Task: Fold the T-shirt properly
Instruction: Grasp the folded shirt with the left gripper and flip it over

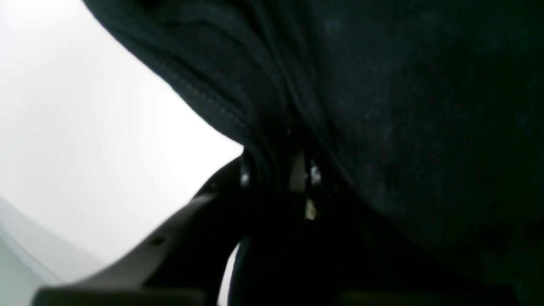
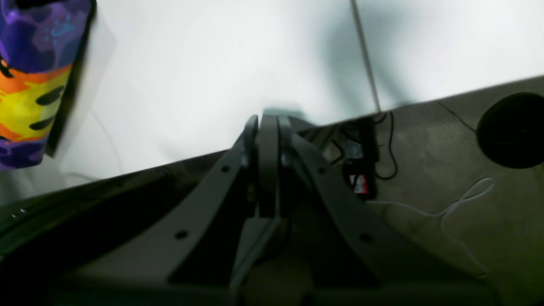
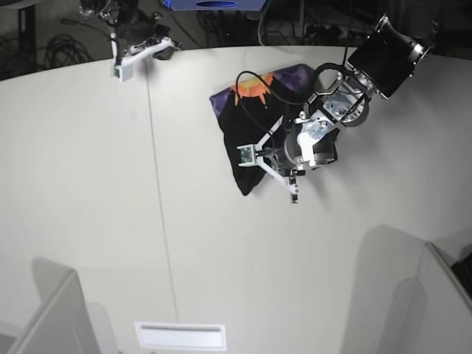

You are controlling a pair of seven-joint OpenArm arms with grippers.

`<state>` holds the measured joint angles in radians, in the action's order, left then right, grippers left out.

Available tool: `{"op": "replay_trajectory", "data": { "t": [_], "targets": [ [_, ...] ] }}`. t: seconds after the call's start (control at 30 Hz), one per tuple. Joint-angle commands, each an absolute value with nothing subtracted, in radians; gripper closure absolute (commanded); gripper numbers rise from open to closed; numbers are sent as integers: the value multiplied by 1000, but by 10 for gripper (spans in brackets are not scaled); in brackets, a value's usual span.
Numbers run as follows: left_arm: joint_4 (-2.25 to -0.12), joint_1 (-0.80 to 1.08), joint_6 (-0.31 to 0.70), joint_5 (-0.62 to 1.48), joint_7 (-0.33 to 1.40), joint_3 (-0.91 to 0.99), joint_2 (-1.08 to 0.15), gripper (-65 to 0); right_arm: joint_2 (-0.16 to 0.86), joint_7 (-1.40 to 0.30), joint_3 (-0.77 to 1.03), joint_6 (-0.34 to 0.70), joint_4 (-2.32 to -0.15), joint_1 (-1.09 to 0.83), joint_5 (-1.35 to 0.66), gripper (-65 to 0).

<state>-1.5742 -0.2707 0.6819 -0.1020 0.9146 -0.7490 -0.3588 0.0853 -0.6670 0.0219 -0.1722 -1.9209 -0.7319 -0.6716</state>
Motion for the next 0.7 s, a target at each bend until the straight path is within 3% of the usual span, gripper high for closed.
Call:
{"op": "replay_trajectory", "data": {
  "t": [0.0, 0.2, 0.4, 0.67],
  "targets": [
    [-1573, -288, 698, -90, 909, -780, -361, 0, 76, -676, 21, -173, -1931, -742, -665, 0],
    [-1570, -325, 698, -90, 851, -892, -363, 0, 58, -676, 19, -176, -1942, -740, -664, 0],
    [-1566, -360, 698, -90, 851, -958, -340, 0, 25, -677, -42, -309, -1977, -739, -472, 0],
    [-1567, -361, 698, -91, 849, -970, -306, 0, 22, -677, -113, -314, -1977, -708, -400, 0]
  ]
}}
